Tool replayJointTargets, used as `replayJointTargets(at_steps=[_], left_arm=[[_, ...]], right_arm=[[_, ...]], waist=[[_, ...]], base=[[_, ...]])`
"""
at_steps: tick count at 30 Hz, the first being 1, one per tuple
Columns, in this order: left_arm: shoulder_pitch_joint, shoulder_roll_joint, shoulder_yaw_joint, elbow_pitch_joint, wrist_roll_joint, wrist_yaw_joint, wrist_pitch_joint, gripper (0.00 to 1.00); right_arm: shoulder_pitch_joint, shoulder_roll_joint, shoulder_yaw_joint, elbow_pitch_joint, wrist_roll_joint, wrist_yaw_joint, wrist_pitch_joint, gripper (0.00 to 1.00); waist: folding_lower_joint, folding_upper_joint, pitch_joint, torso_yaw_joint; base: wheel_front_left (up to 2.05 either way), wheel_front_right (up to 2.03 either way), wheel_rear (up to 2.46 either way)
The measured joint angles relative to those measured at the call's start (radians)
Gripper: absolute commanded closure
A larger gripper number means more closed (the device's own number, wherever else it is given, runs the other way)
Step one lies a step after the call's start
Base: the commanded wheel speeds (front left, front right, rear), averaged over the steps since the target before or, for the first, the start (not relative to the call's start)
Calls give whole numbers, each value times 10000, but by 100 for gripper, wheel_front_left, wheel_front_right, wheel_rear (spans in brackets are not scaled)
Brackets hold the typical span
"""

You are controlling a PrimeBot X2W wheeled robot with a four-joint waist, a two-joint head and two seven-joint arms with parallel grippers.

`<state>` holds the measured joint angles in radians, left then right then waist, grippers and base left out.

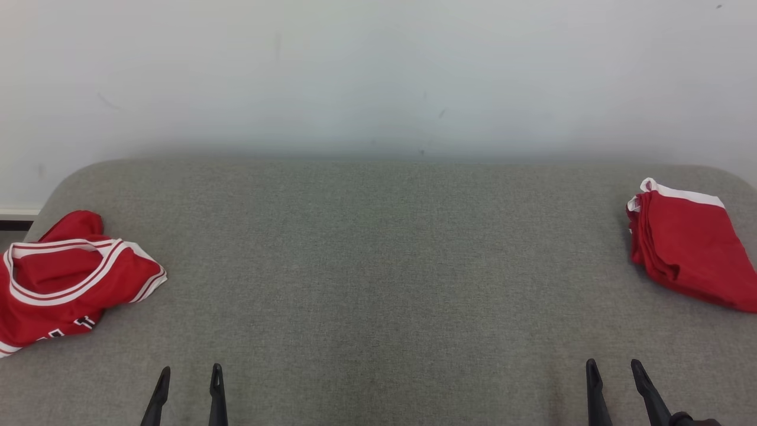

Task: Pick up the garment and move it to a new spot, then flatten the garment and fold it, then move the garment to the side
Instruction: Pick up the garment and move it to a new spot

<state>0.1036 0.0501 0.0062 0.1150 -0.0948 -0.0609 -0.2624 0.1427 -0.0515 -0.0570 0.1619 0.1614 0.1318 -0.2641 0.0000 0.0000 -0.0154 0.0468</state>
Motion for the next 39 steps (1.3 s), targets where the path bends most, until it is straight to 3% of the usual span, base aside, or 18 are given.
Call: replayJointTargets(at_steps=[14,39], left_arm=[[0,0,56,50,-4,-19,0,0],[145,2,428,173,157,-198,-2,0]], right_arm=[[175,4,98,132,219,0,-2,0],[184,8,407,240,581,0,0,0]], waist=[[0,0,-76,791],[0,0,-200,3917]], base=[[0,0,0],[0,0,0]])
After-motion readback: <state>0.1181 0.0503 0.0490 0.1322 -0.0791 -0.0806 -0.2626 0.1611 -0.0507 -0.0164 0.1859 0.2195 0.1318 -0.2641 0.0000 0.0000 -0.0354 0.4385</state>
